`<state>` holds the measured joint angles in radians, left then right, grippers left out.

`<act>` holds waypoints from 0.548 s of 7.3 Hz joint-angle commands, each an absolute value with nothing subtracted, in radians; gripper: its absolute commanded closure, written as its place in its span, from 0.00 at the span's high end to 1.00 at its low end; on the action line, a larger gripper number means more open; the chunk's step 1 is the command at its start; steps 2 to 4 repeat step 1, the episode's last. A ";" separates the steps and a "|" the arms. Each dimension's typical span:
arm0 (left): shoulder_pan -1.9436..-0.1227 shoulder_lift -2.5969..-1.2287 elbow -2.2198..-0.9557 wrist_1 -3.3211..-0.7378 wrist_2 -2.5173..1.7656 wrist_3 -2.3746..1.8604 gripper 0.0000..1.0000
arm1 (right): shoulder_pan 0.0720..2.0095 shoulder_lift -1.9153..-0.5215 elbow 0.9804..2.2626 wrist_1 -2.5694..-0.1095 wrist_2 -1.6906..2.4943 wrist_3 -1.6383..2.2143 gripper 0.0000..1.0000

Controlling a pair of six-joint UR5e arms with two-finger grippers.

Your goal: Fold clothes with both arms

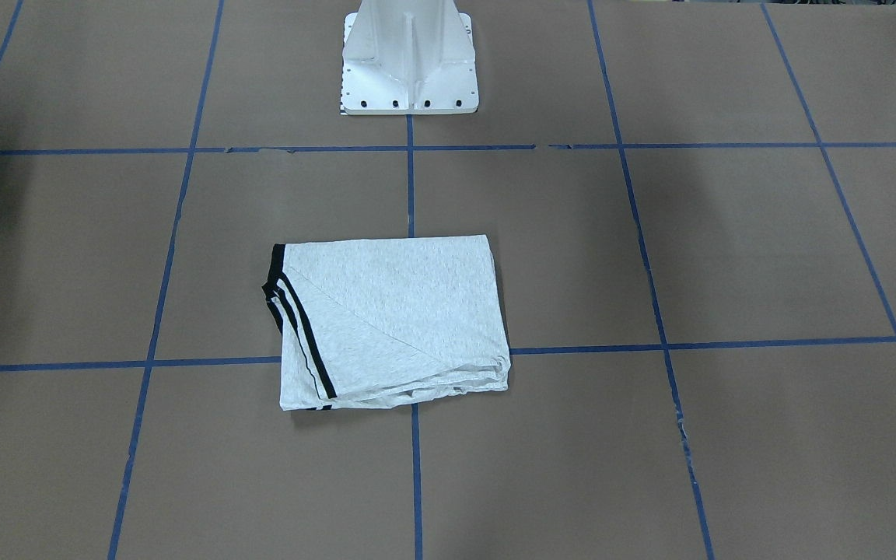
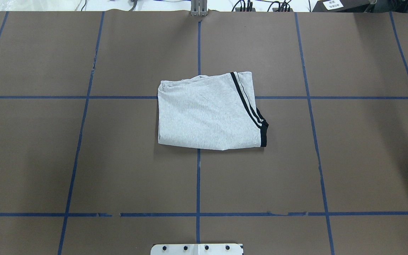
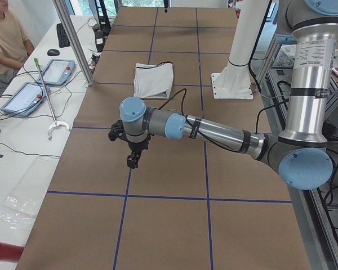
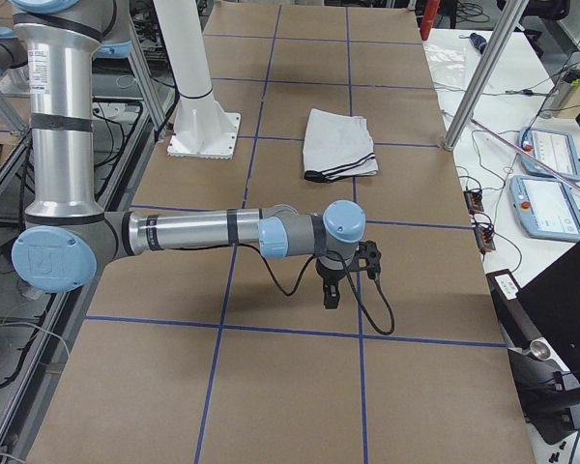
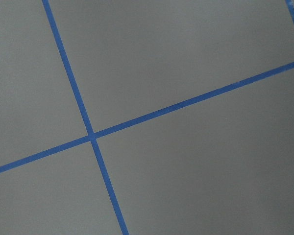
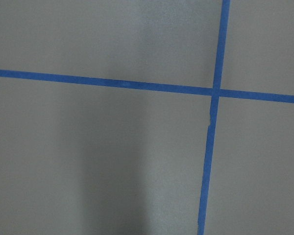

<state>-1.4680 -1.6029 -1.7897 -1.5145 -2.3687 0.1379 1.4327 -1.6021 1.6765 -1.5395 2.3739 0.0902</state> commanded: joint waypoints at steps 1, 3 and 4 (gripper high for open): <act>-1.470 -1.603 -1.787 -1.519 -2.370 0.138 1.00 | 1.433 -1.592 1.637 -1.537 2.375 0.087 1.00; -1.470 -1.603 -1.787 -1.519 -2.370 0.138 1.00 | 1.433 -1.592 1.637 -1.537 2.375 0.087 1.00; -1.470 -1.603 -1.787 -1.519 -2.370 0.138 1.00 | 1.433 -1.592 1.637 -1.537 2.375 0.087 1.00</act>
